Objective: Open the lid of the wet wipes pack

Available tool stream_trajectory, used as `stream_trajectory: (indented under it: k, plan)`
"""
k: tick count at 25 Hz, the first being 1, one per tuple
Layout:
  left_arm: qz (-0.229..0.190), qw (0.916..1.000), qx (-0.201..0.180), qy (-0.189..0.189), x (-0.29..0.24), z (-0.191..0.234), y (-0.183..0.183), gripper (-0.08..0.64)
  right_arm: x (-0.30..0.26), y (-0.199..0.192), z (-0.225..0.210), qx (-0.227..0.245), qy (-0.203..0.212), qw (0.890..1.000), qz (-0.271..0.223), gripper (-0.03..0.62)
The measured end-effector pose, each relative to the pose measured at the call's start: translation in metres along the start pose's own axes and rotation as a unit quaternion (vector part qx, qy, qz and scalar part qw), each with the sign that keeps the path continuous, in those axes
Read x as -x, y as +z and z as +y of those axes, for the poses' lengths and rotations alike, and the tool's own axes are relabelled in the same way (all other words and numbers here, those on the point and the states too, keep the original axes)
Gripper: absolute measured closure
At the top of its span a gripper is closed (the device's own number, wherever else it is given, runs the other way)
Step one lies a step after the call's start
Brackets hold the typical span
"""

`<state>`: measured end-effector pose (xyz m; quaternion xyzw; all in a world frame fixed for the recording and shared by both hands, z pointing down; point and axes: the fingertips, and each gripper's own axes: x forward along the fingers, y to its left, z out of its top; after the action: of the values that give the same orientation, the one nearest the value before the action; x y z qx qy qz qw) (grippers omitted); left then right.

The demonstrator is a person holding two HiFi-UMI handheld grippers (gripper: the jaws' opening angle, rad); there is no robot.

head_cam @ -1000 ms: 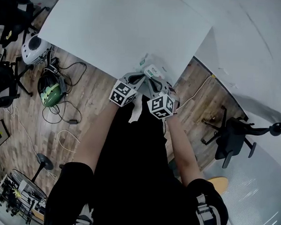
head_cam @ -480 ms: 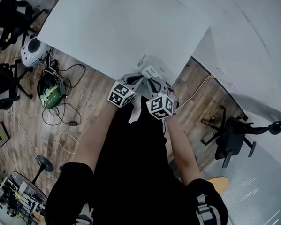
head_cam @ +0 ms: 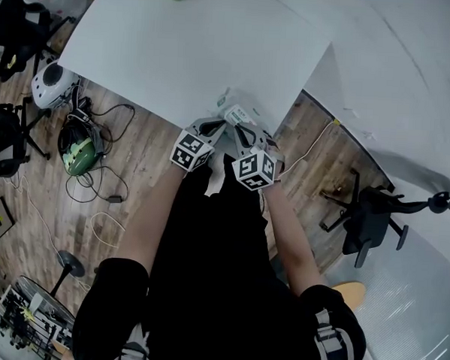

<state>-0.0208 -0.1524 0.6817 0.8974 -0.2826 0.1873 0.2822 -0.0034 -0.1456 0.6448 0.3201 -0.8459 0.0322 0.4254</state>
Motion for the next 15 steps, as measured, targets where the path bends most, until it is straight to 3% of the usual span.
stream_trajectory:
  k: [15]
  plan:
    - [0.0,1.0,0.003,-0.003,0.001,-0.002,0.001,0.535,0.01,0.005,-0.02,0.002,-0.027,1.0,-0.005,0.558]
